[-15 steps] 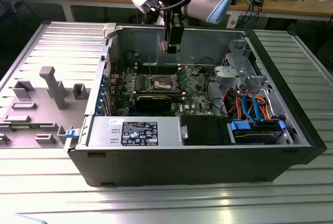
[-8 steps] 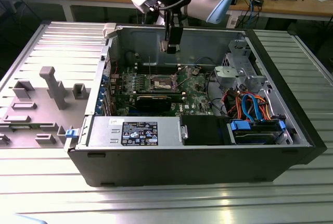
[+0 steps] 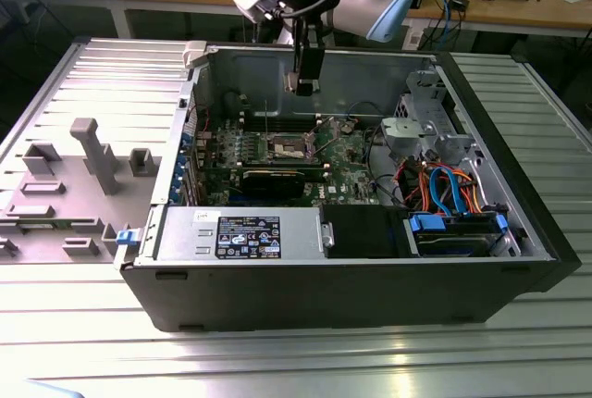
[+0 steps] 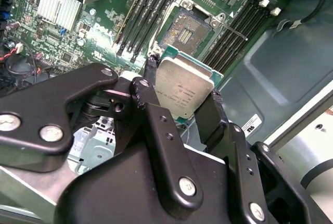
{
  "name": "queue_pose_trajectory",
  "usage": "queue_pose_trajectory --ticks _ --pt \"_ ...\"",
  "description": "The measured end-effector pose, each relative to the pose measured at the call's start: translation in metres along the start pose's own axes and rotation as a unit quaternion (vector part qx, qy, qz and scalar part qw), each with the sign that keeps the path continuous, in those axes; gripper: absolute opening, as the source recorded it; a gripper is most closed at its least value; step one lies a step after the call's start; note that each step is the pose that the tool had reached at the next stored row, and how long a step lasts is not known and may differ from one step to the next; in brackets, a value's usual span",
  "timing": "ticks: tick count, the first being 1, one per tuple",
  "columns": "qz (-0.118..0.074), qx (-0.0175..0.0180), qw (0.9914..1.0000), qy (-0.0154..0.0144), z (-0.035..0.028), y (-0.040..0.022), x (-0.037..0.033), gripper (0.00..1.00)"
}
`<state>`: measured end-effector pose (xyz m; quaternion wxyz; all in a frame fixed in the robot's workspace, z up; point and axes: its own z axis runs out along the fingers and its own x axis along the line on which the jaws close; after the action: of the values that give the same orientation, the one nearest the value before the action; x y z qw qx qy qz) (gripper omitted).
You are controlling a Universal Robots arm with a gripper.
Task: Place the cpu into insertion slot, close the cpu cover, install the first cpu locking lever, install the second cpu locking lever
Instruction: 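Place the cpu into insertion slot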
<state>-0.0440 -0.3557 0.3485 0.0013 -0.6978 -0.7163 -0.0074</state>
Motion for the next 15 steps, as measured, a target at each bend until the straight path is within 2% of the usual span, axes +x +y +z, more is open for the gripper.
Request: queue_pose_trajectory --ticks 5,9,15 --pt "0.006 0.0 0.99998 0.0 0.0005 0.0 0.0 0.54" --pt "0.028 -0.0003 0.99961 -0.0004 0.0016 0.0 0.0001 0.54" --pt "0.028 -0.0029 0.9996 -0.0005 0.0025 -0.0002 0.0001 0.54"
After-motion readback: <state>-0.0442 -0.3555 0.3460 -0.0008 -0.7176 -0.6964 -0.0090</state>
